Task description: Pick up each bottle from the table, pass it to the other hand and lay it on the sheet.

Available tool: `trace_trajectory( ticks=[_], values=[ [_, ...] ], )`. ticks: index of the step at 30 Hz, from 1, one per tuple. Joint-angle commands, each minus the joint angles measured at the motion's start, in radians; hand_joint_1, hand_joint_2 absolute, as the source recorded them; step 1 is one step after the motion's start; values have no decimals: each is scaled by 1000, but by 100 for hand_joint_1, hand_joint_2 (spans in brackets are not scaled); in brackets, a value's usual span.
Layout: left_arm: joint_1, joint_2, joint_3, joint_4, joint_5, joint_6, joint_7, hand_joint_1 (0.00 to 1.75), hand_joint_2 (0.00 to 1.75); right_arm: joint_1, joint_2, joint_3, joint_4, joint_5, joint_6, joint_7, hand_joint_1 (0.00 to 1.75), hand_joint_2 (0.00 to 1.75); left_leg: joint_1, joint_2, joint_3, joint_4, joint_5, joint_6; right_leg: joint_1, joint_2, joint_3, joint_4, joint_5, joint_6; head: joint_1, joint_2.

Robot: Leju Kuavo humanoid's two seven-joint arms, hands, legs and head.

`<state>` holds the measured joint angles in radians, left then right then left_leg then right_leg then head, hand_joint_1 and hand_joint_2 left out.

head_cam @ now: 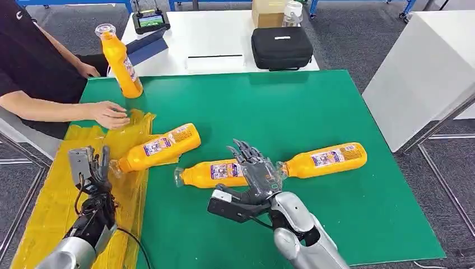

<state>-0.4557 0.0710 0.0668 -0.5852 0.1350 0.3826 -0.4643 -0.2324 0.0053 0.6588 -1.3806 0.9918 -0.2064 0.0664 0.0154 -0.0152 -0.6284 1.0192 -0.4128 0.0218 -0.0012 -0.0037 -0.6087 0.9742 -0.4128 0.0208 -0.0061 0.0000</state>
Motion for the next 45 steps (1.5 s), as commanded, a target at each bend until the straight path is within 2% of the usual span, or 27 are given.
trace_trajectory(
  ticks=[1,3,4,10,15,16,18,19,20,21,22,23,25,27,28,30,31,36,38,39,42,45],
  values=[
    [0,0,20,15,-57,49,-32,0,0,-37,-5,13,47,-9,21,-11,0,0,-1,2,2,-1,0,0,0,1,1,-1,0,0,0,0],
    [0,0,20,15,-57,49,-32,0,0,-37,-5,13,47,-9,21,-11,0,0,-1,4,5,-1,-2,0,-1,3,4,-1,-1,0,0,0],
    [0,0,20,15,-57,49,-32,0,0,-37,-5,13,47,-9,21,-11,0,0,0,2,1,-1,0,0,0,1,1,-1,0,0,0,0],
    [5,-6,35,0,-57,52,-43,0,0,-36,-5,15,47,-10,23,-12,0,0,-1,3,4,-1,-1,0,-1,2,3,0,-1,0,0,0],
    [36,-34,106,-108,-119,175,-145,0,0,-41,-17,27,56,-24,19,-22,0,0,-1,4,4,-1,-1,0,-1,2,3,0,-1,0,0,0],
    [50,-41,113,-153,-149,229,-178,0,0,-42,-19,26,56,-27,14,-24,0,0,0,2,0,0,0,0,0,1,0,-1,0,0,0,0],
    [77,-57,149,-249,-220,315,-228,0,0,-39,-26,20,50,-28,-4,-26,0,0,-1,3,4,-1,-2,0,-1,2,3,-1,-1,0,0,0],
    [107,-105,269,-395,-394,315,-234,0,0,-35,-30,11,45,-29,-20,-28,0,0,0,2,0,0,0,0,0,1,0,-1,0,0,0,0],
    [139,-147,322,-545,-475,315,-234,0,0,-29,-38,-2,36,-34,-39,-32,0,0,-1,2,2,0,-1,0,0,1,1,0,-1,0,0,0],
    [154,-164,337,-623,-498,315,-234,0,0,-26,-43,-10,32,-36,-46,-32,0,0,0,1,-1,1,-1,0,0,0,-1,0,-1,0,0,0],
    [185,-192,348,-796,-527,315,-234,0,0,-19,-55,-30,23,-58,-50,-38,0,0,1,0,-3,1,0,0,1,0,-2,0,0,0,0,0],
    [209,-209,334,-933,-542,315,-234,0,0,-16,-69,-50,16,-89,-33,-46,0,0,-1,1,2,2,-3,1,0,0,2,1,-2,1,0,0],
    [238,-203,262,-1055,-514,315,-234,0,0,-19,-90,-75,13,-124,10,-49,0,0,0,0,-2,4,-2,1,0,-1,-1,1,-2,1,0,0],
    [283,-167,118,-1074,-422,315,-234,0,0,-17,-106,-118,25,-145,54,-43,0,0,0,5,-3,2,-2,1,0,3,-3,0,-1,1,0,0],
    [304,-123,0,-1066,-359,315,-217,0,0,-16,-111,-149,47,-157,77,-41,0,0,-2,6,1,2,-4,1,-1,3,1,1,-3,1,0,0],
    [321,-104,-88,-1075,-324,302,-170,0,0,-23,-130,-164,84,-162,84,-52,0,0,-2,4,-2,0,-1,1,-1,2,-2,-1,0,0,0,0],
    [334,-87,-140,-1073,-241,225,-123,0,0,-35,-144,-167,125,-165,81,-69,0,0,-2,3,0,0,-1,1,-1,1,0,-1,-1,0,-1,0],
    [339,-85,-152,-1046,-202,218,-146,0,0,-57,-145,-169,176,-182,77,-102,0,0,-3,3,4,-2,-2,1,-2,0,5,-3,-2,1,0,0],
    [337,-75,-156,-1045,-164,181,-134,0,0,-61,-145,-160,175,-185,85,-102,0,0,-2,7,-1,-1,-2,1,-1,4,-1,-2,0,0,0,0],
    [334,-63,-171,-1032,-130,126,-98,0,0,-82,-152,-150,202,-202,106,-104,0,175,-3,7,2,-2,-2,1,-2,4,1,-2,-1,1,0,0],
    [312,-77,-186,-964,-12,-8,-25,0,0,-192,-141,-107,363,-170,92,-126,0,175,-2,7,-1,-1,-1,0,-2,4,-2,-1,1,1,-1,0],
    [289,-77,-180,-911,31,-38,-16,0,0,-264,-109,-82,458,-144,100,-143,0,175,-2,9,1,-2,-1,0,-2,6,-1,-2,1,1,0,0]
  ],
)
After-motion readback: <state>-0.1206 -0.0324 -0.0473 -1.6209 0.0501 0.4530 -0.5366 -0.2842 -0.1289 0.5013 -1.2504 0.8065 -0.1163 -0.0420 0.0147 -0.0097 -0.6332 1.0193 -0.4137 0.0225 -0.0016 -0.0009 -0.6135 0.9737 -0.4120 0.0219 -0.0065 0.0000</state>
